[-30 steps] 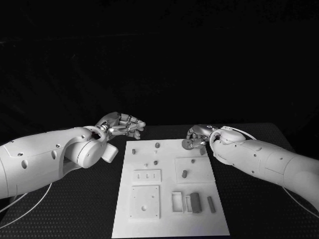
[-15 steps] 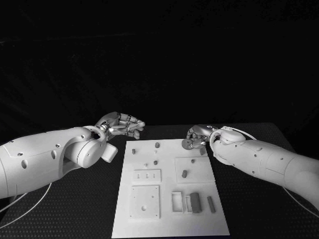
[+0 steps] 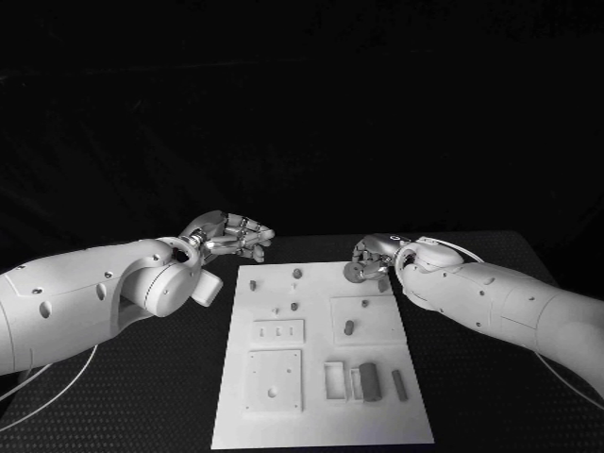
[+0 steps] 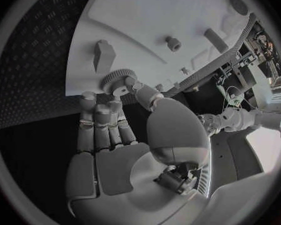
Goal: Assemble the parts on the task board
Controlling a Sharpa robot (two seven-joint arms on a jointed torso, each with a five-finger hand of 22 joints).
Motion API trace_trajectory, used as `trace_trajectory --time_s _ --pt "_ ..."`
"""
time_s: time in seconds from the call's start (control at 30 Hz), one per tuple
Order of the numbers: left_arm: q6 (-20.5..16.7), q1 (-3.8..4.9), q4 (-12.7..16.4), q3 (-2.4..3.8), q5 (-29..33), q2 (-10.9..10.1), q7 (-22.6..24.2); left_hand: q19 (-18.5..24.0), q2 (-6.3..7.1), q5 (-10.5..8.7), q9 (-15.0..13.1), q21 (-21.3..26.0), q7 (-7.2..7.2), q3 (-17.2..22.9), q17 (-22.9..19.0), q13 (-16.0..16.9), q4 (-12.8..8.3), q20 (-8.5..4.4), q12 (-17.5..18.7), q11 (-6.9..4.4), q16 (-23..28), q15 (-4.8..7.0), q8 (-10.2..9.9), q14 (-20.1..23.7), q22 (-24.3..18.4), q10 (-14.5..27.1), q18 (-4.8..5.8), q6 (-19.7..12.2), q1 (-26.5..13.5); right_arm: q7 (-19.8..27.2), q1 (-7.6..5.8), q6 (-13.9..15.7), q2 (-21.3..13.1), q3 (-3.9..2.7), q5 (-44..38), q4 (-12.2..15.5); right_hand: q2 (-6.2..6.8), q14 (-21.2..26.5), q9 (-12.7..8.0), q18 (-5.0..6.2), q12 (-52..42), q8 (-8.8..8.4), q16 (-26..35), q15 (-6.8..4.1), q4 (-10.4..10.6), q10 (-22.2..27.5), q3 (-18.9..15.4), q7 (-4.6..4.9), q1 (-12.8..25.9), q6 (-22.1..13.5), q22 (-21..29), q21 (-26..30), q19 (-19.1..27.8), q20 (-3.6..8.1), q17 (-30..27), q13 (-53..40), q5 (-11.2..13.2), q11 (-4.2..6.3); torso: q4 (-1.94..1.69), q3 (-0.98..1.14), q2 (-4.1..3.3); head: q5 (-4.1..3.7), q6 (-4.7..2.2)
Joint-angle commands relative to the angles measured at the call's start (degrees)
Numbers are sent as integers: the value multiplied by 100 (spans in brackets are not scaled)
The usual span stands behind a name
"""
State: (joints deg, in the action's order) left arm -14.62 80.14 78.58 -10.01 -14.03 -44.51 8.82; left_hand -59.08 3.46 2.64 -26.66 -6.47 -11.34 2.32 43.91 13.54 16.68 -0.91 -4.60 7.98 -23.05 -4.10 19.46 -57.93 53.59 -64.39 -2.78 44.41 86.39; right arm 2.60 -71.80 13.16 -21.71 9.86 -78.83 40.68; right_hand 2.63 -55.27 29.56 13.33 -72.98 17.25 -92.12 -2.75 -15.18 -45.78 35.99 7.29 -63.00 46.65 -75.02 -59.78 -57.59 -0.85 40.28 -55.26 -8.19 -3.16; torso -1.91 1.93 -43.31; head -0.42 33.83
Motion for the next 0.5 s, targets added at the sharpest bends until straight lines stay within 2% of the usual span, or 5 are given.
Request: trace_trajectory --time_s 0.03,0.2,0.33,0.5 --pt "78 6 24 5 -14 -2 42 -16 26 19 -6 32 -11 -16 9 11 -2 -31 35 -4 24 -38 -27 -6 5 -27 -59 39 11 -108 31 -173 3 16 -249 15 -27 3 134 167 -33 87 28 -47 30 -17 27 144 1 481 -88 6 -16 -4 -10 16 -29 47 0 -1 -2 4 13" --pt "67 8 33 5 -14 -12 41 -16 26 19 -7 33 -11 -17 11 12 -2 -31 36 -4 25 -38 -27 -5 6 -27 -59 39 11 -133 31 -79 16 16 -380 9 52 -20 148 167 -43 90 33 -60 99 -36 37 134 64 491 -85 7 -38 4 -15 52 -29 59 3 -1 -1 2 16" --pt "61 9 44 6 -14 -17 42 -17 26 19 -7 34 -11 -17 12 13 -2 -31 37 -4 26 -38 -27 -5 7 -27 -58 40 11 -150 30 41 6 16 -420 40 64 -41 158 167 -54 98 31 -68 141 -55 52 125 78 510 -84 3 -59 14 -16 71 -29 67 2 -4 0 -4 16" --pt "43 9 42 6 -14 -27 46 -17 25 19 -8 36 -11 -17 14 14 -2 -31 38 -4 28 -38 -29 -6 8 -27 -59 39 11 -188 20 403 -32 16 -431 143 82 -98 178 167 -79 117 24 -91 190 -107 63 103 98 557 -86 -14 -112 42 -18 105 -27 91 -1 -2 0 -3 24"
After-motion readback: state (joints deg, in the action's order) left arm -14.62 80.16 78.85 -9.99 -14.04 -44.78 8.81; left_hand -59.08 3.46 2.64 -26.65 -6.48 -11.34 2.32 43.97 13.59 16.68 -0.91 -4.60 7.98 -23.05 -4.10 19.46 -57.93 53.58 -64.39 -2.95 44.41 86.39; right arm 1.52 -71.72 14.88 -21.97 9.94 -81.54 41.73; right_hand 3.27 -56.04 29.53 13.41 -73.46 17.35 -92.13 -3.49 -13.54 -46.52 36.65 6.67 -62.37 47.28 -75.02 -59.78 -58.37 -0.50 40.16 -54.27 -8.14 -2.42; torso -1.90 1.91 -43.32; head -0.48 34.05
